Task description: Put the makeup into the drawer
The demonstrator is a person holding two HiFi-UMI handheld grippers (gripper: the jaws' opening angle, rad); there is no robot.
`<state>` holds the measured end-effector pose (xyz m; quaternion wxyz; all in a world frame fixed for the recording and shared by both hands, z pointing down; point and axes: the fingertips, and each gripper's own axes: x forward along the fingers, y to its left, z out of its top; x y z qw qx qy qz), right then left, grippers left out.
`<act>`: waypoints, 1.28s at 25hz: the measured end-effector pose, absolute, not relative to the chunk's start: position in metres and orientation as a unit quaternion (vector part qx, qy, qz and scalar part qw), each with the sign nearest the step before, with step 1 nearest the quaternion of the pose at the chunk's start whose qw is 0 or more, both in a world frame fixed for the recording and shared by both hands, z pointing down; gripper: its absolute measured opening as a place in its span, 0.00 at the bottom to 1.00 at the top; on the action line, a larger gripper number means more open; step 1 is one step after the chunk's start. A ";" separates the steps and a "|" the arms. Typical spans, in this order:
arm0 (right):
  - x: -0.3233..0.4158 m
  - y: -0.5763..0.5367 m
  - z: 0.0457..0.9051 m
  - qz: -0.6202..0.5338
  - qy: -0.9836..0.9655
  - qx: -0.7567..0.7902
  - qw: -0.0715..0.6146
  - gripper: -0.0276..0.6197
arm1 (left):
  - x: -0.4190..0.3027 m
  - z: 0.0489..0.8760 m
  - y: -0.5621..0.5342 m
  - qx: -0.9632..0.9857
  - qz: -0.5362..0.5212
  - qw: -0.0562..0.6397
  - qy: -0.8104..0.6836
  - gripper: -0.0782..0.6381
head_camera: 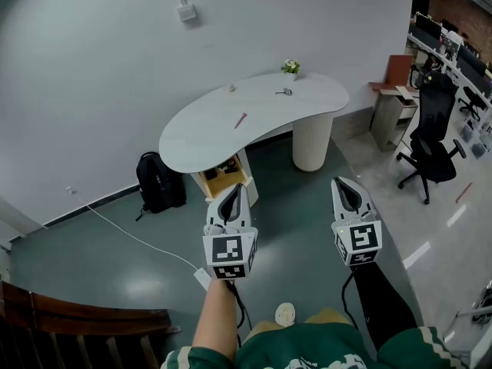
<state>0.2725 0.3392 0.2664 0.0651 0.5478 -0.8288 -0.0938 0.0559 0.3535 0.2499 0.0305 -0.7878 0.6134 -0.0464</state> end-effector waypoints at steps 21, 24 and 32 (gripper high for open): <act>0.261 0.224 0.299 -0.022 -0.851 0.521 0.061 0.96 | 0.053 0.259 0.255 -0.791 -0.050 0.033 0.609 0.11; 0.268 0.190 0.303 -0.014 -0.856 0.513 0.061 0.97 | 0.062 0.260 0.221 -0.790 -0.054 0.031 0.610 0.11; 0.291 0.095 0.306 -0.026 -0.864 0.498 0.068 0.96 | 0.095 0.260 0.124 -0.786 -0.055 0.026 0.616 0.11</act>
